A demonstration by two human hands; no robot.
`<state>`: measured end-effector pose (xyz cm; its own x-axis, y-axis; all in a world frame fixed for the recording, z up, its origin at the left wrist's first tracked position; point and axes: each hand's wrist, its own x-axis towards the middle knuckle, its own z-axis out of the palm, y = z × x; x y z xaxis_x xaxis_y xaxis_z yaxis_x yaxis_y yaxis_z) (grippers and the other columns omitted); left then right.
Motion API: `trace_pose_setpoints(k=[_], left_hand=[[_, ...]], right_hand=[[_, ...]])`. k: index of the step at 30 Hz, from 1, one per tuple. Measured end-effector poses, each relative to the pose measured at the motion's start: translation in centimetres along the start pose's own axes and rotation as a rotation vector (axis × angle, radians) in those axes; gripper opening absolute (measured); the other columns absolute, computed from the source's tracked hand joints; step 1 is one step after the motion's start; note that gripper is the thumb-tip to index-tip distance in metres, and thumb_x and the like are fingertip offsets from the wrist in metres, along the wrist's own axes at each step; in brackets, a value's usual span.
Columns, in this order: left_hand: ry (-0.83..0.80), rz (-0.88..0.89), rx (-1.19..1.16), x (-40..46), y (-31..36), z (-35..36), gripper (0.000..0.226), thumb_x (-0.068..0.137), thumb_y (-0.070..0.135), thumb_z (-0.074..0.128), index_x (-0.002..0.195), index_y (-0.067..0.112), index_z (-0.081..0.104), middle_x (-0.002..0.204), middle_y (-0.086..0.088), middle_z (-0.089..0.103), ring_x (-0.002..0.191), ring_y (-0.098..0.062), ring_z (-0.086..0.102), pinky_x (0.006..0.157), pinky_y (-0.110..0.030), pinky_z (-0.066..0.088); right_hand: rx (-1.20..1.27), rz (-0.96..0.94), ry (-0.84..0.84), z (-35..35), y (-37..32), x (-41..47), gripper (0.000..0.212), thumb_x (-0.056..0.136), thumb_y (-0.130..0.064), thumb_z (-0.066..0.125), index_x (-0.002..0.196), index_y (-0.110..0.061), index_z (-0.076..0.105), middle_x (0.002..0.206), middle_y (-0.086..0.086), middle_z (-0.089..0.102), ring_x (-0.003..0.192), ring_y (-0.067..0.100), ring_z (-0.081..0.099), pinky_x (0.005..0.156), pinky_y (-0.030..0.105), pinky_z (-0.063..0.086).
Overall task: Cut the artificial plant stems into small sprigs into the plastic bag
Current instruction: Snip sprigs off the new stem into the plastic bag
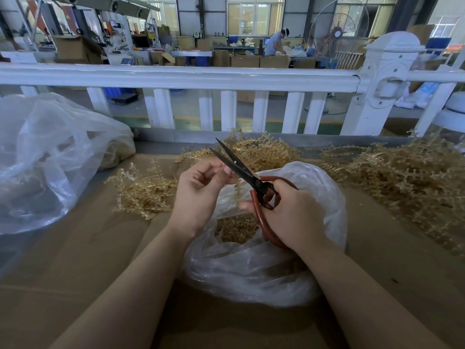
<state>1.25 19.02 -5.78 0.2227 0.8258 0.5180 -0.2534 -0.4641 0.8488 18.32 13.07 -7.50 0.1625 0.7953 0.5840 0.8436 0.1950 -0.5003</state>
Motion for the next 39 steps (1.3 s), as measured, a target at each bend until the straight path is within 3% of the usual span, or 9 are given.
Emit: trace_pose_setpoints(k=[5, 12, 19, 22, 25, 28, 31, 39], left_hand=[[-0.004, -0.010, 0.003, 0.0, -0.2, 0.0, 0.014, 0.096, 0.004, 0.059, 0.094, 0.013, 0.070, 0.086, -0.006, 0.073, 0.081, -0.016, 0.069, 0.077, -0.021, 0.053], [0.001, -0.018, -0.002, 0.0, -0.3, -0.1, 0.014, 0.096, 0.004, 0.059, 0.094, 0.014, 0.070, 0.085, -0.004, 0.074, 0.080, -0.015, 0.069, 0.075, -0.020, 0.053], [-0.001, -0.018, -0.023, -0.1, -0.2, -0.1, 0.011, 0.096, 0.005, 0.059, 0.097, 0.011, 0.069, 0.085, -0.002, 0.074, 0.080, -0.013, 0.068, 0.075, -0.019, 0.053], [-0.006, -0.018, -0.039, -0.1, -0.2, 0.0, 0.012, 0.096, 0.003, 0.058, 0.098, 0.010, 0.068, 0.085, -0.001, 0.074, 0.079, -0.012, 0.068, 0.075, -0.019, 0.052], [0.021, -0.022, -0.054, -0.1, 0.0, 0.0, 0.012, 0.095, 0.004, 0.059, 0.097, 0.012, 0.068, 0.081, 0.002, 0.074, 0.077, -0.010, 0.068, 0.072, -0.016, 0.051], [0.082, -0.059, -0.094, 0.0, 0.0, -0.2, 0.010, 0.089, 0.019, 0.063, 0.098, 0.016, 0.068, 0.081, 0.005, 0.074, 0.076, -0.009, 0.066, 0.071, -0.018, 0.050], [0.116, -0.098, -0.139, 0.2, -0.1, -0.5, 0.021, 0.084, 0.026, 0.064, 0.102, 0.014, 0.066, 0.082, 0.006, 0.074, 0.075, -0.008, 0.063, 0.073, -0.022, 0.048], [0.236, -0.111, -0.403, 1.0, 0.3, -1.8, 0.009, 0.091, 0.015, 0.057, 0.097, 0.016, 0.063, 0.083, 0.003, 0.070, 0.070, -0.007, 0.058, 0.068, -0.021, 0.048]], right_hand=[[0.003, -0.008, 0.008, -0.2, -0.2, 0.0, 0.073, 0.070, -0.087, 0.047, 0.102, -0.025, 0.069, 0.079, -0.022, 0.056, 0.066, -0.002, 0.053, 0.061, 0.004, 0.036], [-0.002, -0.018, 0.015, -0.1, -0.1, 0.0, 0.076, 0.071, -0.088, 0.042, 0.091, -0.019, 0.069, 0.075, -0.020, 0.058, 0.063, 0.000, 0.055, 0.060, 0.009, 0.041], [-0.023, -0.039, 0.035, 0.1, 0.2, -0.1, 0.065, 0.076, -0.079, 0.054, 0.092, -0.018, 0.070, 0.077, -0.017, 0.063, 0.065, 0.003, 0.059, 0.062, 0.013, 0.047], [-0.035, -0.027, 0.053, 0.1, 0.1, -0.2, 0.063, 0.076, -0.082, 0.045, 0.084, -0.022, 0.064, 0.071, -0.021, 0.053, 0.057, -0.002, 0.050, 0.057, 0.009, 0.038], [-0.071, -0.020, 0.057, 0.2, 0.3, -0.2, 0.044, 0.079, -0.072, 0.063, 0.080, -0.029, 0.055, 0.068, -0.021, 0.052, 0.056, -0.004, 0.049, 0.055, 0.007, 0.034], [-0.095, -0.020, 0.073, 0.3, 0.6, -0.2, 0.040, 0.081, -0.063, 0.073, 0.077, -0.029, 0.051, 0.065, -0.017, 0.056, 0.056, 0.001, 0.053, 0.053, 0.013, 0.040], [-0.106, -0.001, 0.087, 0.3, 0.6, -0.2, 0.041, 0.082, -0.066, 0.068, 0.082, -0.025, 0.060, 0.069, -0.013, 0.062, 0.060, 0.004, 0.058, 0.055, 0.019, 0.047], [0.019, 0.127, 0.150, 0.0, 0.9, 0.0, 0.062, 0.071, -0.084, 0.051, 0.085, -0.025, 0.062, 0.071, -0.020, 0.058, 0.065, 0.000, 0.057, 0.060, 0.015, 0.042]])
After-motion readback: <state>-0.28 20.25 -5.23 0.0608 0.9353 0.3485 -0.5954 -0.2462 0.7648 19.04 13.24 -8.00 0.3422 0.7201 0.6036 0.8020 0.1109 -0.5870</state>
